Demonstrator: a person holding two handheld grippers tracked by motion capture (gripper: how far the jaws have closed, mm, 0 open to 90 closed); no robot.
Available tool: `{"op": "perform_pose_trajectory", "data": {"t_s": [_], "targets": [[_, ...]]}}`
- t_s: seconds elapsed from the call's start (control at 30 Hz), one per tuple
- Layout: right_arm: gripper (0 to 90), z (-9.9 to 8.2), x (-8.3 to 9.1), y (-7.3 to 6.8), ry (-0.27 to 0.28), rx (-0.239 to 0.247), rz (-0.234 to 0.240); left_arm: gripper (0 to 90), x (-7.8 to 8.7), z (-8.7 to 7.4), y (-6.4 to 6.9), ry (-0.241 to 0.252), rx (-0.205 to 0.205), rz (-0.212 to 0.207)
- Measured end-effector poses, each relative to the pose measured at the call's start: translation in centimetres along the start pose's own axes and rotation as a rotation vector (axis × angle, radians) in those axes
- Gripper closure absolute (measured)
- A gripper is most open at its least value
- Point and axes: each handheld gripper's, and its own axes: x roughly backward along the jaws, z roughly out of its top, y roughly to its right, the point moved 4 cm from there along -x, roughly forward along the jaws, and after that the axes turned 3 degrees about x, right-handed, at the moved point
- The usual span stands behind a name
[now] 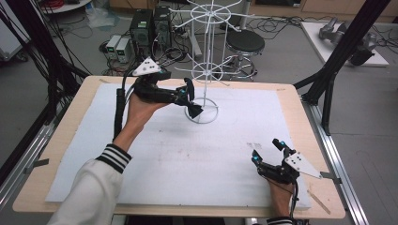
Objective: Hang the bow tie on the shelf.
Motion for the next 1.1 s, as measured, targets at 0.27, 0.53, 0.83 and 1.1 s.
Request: {"op": "perform_pose_trajectory", "data": {"t_s": [0.27,0.53,0.83,1.1], "targets": [[8.9,0.0,-0.1,-0.1,-0.001,0.021,-0.003,15.3,5.9,-4.0,-1.3,0.071,0.01,0.006],[8.9,0.0,-0.1,-0.1,-0.004,0.014,-0.006,14.8,12.8,-10.5,-2.8,0.126,0.019,0.066],[8.9,0.0,-0.1,-0.1,-0.01,0.011,-0.01,13.9,16.0,-17.2,-2.5,0.197,0.032,0.085],[8.8,0.0,-0.1,-0.1,-0.008,0.013,-0.01,13.5,16.0,-19.5,-2.8,0.251,0.051,0.15]]}}
